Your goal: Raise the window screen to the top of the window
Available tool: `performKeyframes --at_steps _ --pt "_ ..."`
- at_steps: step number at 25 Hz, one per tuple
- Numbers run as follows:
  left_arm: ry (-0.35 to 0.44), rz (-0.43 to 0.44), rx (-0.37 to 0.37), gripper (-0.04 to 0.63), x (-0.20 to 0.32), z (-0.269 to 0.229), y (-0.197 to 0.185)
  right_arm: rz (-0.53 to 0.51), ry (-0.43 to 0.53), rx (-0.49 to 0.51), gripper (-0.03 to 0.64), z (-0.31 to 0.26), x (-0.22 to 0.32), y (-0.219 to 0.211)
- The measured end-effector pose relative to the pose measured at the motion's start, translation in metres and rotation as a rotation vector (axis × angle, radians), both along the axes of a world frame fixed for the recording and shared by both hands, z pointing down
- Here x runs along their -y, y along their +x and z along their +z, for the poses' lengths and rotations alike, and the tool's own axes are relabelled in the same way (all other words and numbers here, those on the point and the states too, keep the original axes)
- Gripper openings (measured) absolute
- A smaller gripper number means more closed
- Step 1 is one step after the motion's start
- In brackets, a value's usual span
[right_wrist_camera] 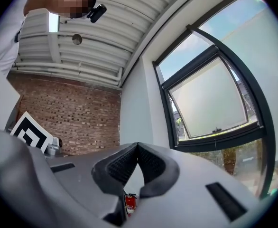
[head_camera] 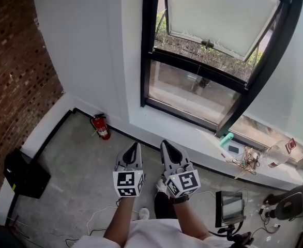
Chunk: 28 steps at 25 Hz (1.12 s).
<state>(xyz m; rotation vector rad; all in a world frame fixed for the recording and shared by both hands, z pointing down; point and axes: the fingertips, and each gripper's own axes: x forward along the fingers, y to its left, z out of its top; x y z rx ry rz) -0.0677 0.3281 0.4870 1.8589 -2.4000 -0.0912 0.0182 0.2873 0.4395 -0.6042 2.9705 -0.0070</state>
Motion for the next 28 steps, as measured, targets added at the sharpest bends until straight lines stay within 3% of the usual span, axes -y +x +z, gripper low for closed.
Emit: performKeyframes --at_steps 8,12,19,28 --pt "0.041 -0.044 0.096 0.0 0.14 -0.034 -0.042 0.055 0.051 0.072 0.002 -0.034 0.16 -0.011" --pt "0.098 -0.035 0.119 0.0 0.207 -0.063 -0.038 0.085 0.109 0.081 0.002 -0.059 0.232 -0.003" --pt "0.019 0.076 0.095 0.0 0.286 -0.027 -0.016 0.154 -0.008 0.037 0.002 -0.015 0.308 0.008" --pt "0.031 0.24 0.089 0.0 0.399 -0.014 -0.031 0.273 -0.017 -0.019 0.002 0.007 0.392 -0.017"
